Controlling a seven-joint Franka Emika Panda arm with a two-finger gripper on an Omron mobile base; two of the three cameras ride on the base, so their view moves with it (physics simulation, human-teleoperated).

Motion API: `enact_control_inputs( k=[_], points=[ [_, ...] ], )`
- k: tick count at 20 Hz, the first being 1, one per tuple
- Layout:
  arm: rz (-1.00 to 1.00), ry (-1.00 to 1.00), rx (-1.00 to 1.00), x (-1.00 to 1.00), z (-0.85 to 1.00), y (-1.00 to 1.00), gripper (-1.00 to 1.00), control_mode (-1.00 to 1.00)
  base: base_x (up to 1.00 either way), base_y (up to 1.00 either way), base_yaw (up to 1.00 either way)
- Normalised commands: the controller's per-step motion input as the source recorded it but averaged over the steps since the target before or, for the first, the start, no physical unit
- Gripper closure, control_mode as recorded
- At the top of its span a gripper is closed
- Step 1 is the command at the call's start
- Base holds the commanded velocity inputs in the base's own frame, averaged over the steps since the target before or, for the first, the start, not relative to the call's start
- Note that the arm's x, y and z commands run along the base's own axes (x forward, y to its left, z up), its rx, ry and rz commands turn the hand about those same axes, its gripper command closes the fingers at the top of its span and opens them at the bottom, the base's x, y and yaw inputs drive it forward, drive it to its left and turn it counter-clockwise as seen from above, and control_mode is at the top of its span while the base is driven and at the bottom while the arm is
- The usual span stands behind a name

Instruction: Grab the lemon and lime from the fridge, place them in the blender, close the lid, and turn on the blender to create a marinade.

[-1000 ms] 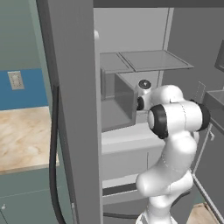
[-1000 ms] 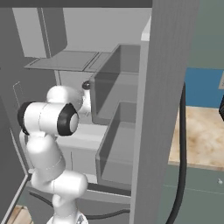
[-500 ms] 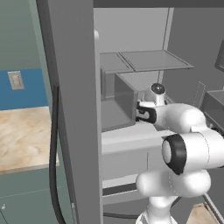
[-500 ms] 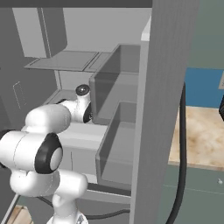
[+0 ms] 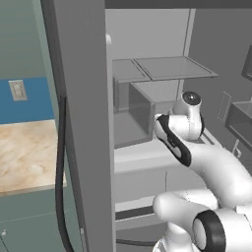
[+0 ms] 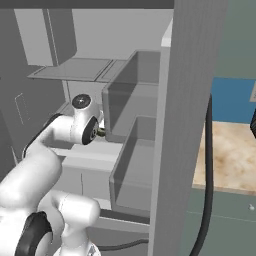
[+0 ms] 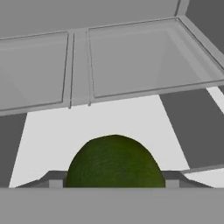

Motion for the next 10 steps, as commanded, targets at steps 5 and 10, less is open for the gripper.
enact_control_inputs(
  k=[5,10],
  points=[
    [0.0,0.0,0.0,-1.0,0.27,0.14,1.0,-1.0,0.0,0.0,0.0],
    [0.0,0.0,0.0,-0.96,0.15,0.25,1.0,-1.0,0.0,0.0,0.0]
  ],
)
